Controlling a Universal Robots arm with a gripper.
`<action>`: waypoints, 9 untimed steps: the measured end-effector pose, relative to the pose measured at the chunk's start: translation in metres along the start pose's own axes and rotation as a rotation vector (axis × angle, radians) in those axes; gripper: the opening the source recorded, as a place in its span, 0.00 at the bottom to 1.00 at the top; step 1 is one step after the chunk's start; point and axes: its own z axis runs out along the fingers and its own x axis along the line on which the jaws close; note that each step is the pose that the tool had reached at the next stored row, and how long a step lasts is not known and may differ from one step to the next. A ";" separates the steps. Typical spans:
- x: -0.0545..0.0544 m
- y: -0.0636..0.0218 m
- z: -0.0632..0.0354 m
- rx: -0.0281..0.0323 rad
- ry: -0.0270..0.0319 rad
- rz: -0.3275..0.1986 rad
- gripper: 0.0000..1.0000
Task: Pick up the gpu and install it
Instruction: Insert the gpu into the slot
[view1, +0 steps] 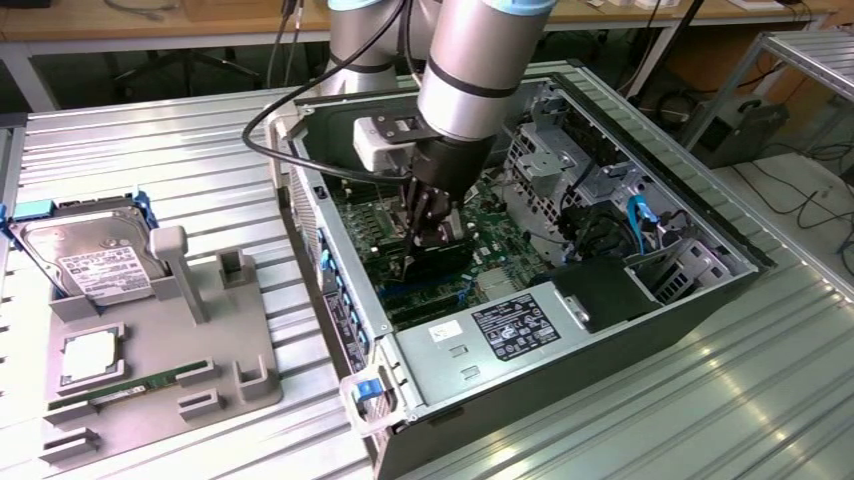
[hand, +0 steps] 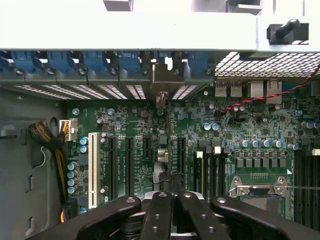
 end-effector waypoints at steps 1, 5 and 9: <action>0.000 0.0000 0.0007 0.0002 0.0000 0.000 0.11; 0.000 -0.0001 0.0019 0.0005 -0.0006 0.000 0.11; 0.001 -0.0001 0.0021 0.0004 -0.0004 -0.001 0.11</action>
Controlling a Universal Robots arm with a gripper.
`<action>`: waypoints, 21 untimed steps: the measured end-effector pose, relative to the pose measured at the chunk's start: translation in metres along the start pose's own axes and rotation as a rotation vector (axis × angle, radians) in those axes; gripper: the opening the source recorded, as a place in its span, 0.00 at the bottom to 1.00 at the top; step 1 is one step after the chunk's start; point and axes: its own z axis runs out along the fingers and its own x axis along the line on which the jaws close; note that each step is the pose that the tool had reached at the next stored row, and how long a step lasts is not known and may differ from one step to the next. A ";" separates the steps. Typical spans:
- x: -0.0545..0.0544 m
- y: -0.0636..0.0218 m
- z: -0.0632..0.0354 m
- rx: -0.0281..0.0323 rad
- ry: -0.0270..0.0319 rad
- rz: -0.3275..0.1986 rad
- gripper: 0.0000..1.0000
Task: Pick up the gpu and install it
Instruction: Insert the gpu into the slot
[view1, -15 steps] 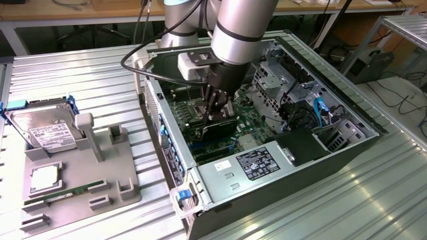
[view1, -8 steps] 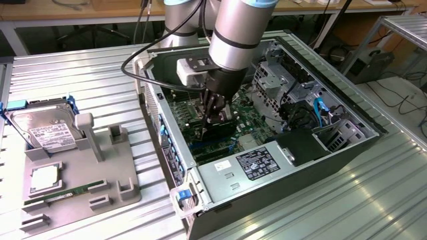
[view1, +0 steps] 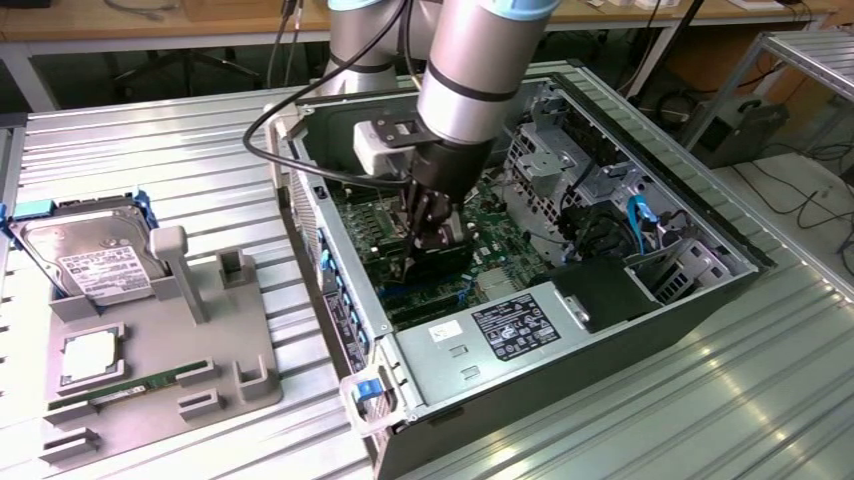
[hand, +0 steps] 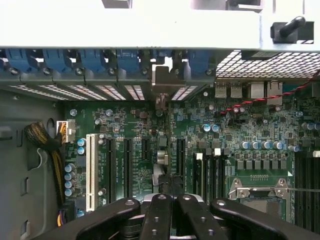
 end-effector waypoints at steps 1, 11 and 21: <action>0.001 -0.0001 0.0001 0.0000 -0.0001 -0.001 0.11; 0.002 0.0020 0.0014 0.0000 0.0001 -0.001 0.11; 0.003 0.0026 0.0018 0.0006 -0.0014 -0.001 0.11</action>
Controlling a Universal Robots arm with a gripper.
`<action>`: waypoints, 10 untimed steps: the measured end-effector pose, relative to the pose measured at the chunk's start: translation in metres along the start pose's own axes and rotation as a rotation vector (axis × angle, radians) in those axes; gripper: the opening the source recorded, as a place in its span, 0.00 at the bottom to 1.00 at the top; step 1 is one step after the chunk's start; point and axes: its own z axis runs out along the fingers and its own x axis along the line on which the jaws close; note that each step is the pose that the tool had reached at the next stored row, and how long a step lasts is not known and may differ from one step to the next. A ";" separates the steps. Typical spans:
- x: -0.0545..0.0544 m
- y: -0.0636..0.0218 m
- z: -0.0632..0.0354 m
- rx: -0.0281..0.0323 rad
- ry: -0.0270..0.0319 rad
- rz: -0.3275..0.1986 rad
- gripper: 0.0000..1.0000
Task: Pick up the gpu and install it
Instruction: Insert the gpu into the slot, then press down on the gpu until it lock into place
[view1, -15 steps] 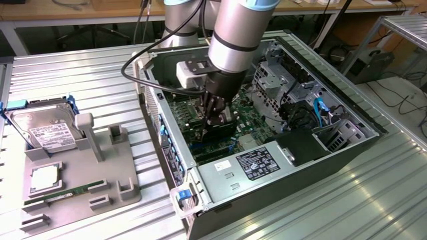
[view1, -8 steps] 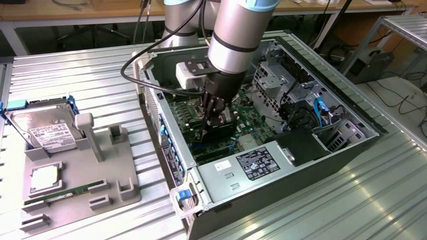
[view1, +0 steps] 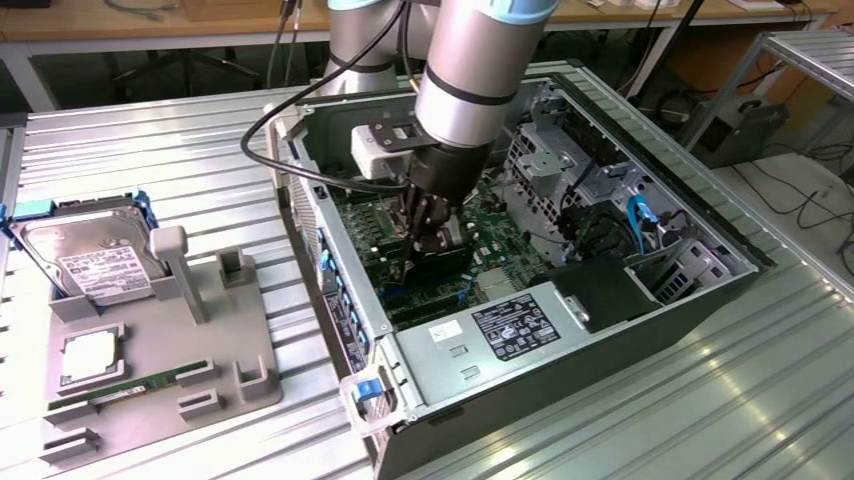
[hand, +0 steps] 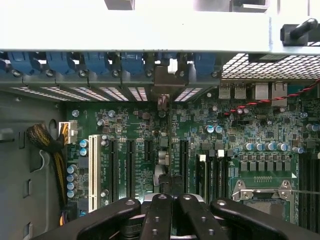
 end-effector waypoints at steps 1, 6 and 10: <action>0.000 0.0002 -0.0030 0.0006 -0.0009 0.000 0.11; -0.001 0.0024 -0.0283 -0.0006 0.0015 0.000 0.11; -0.001 0.0028 -0.0321 -0.0005 0.0015 0.000 0.11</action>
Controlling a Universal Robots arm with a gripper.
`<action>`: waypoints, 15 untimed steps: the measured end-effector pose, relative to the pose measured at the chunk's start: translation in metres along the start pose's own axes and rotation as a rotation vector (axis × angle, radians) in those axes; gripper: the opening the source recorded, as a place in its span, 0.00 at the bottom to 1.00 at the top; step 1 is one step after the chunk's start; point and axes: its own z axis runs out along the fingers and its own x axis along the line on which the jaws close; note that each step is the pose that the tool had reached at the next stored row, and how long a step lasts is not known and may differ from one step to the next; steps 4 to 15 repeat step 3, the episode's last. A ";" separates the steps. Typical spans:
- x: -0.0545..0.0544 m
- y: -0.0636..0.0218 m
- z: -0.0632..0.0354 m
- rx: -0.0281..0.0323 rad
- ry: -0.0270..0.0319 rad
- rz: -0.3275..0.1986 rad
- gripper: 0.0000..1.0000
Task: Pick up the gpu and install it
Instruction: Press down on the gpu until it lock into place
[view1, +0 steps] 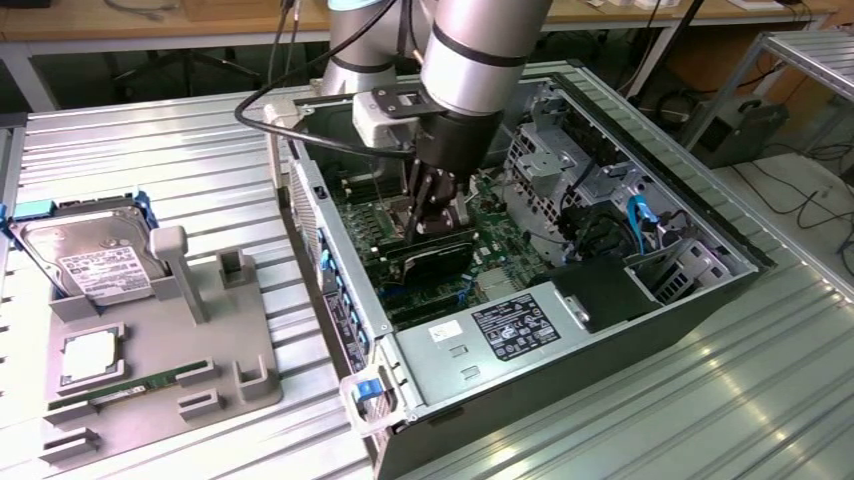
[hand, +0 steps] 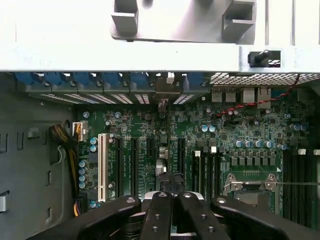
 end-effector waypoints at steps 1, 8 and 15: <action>0.000 0.0000 0.0000 0.0000 0.0000 0.000 0.11; 0.000 0.0000 0.0000 0.0000 -0.0001 0.000 0.11; 0.000 0.0000 0.0000 0.0000 -0.0001 0.000 0.11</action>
